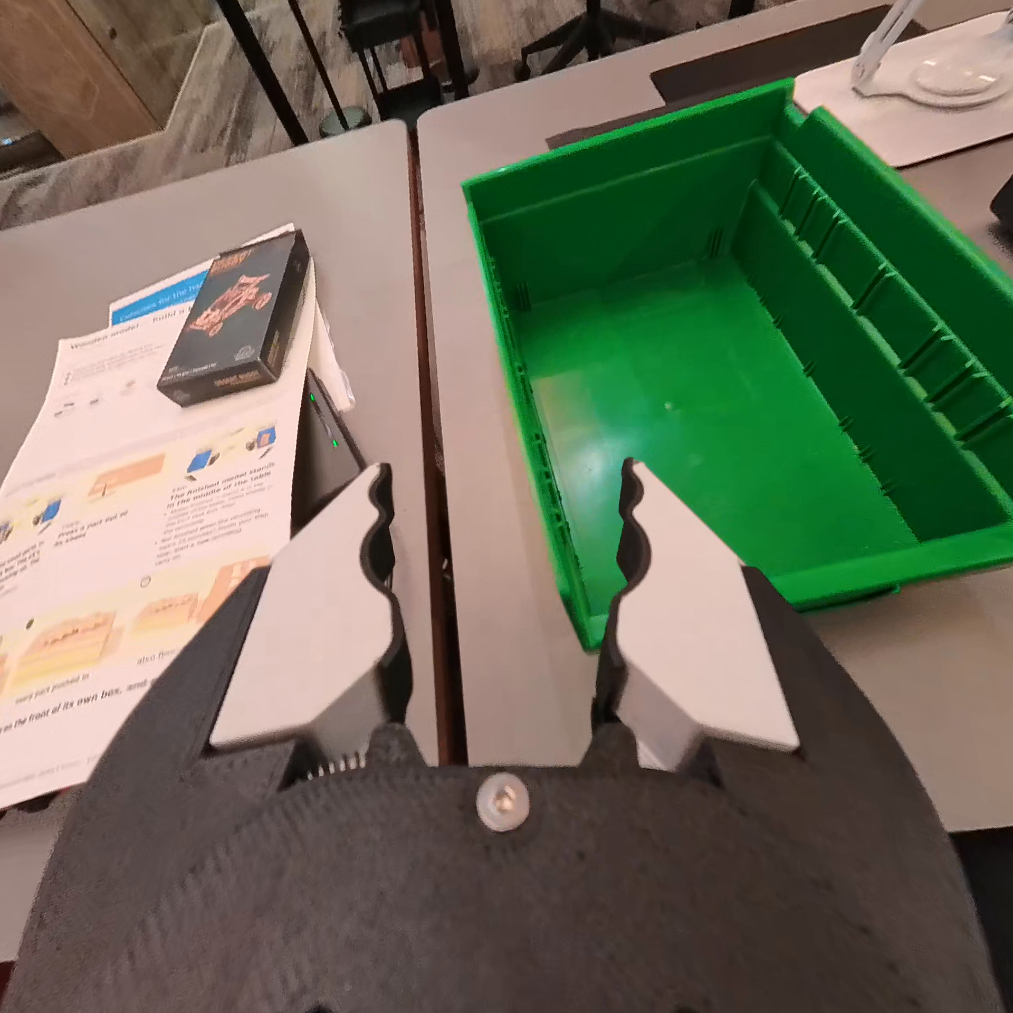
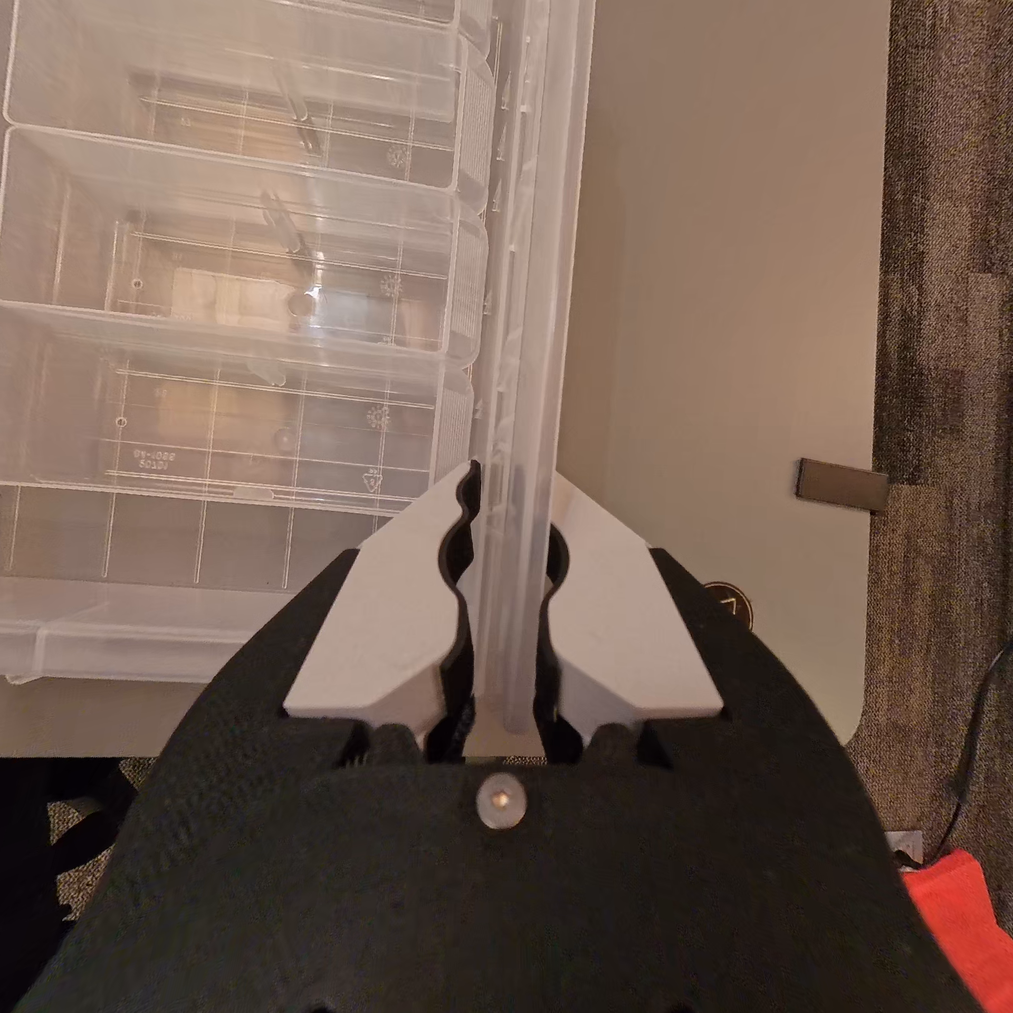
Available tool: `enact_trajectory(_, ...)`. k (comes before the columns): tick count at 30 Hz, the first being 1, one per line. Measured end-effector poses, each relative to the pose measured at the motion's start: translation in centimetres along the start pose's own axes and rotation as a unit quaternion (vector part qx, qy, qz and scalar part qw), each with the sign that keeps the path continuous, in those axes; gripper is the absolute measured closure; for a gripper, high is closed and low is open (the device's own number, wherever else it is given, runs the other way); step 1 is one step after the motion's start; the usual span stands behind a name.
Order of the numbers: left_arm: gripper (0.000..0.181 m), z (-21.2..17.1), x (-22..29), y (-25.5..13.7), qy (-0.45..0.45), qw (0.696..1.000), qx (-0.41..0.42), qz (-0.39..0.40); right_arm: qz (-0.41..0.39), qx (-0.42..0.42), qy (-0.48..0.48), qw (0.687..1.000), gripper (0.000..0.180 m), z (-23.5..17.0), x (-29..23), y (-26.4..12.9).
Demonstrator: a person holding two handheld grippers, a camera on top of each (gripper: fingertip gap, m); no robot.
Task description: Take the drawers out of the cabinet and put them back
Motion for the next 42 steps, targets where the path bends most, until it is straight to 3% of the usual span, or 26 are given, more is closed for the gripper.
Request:
enact_trajectory(15, 0.093, -2.9, -0.9, 1.8, -0.042, 0.998, -0.036, -0.002, -0.001, 0.001, 0.001, 1.0, 0.164, 0.3, -0.2, 0.2)
enact_trajectory(29, 0.099, -4.4, -0.6, 3.4, -0.093, 0.994, -0.042, -0.037, 0.001, 0.004, 0.004, 1.0, 0.165, 0.4, -0.3, 0.2)
enact_trajectory(37, 0.126, -5.0, 0.3, 4.5, -0.128, 0.988, -0.04, -0.077, 0.009, 0.01, 0.005, 1.0, 0.167, 0.6, -0.6, 0.3)
enact_trajectory(42, 0.152, -4.9, 0.7, 4.8, -0.139, 0.986, -0.033, -0.09, 0.013, 0.013, 0.006, 1.0, 0.169, 0.6, -0.9, 0.3)
Point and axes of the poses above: each gripper's, where its closed fingertips meet, y out along the fingers, z out of its top, x = y × z across the jaws, the point moved 7 cm from there along -y, back along the fingers, and after that the axes turned 3 degrees about x, right-handed, at the moved point
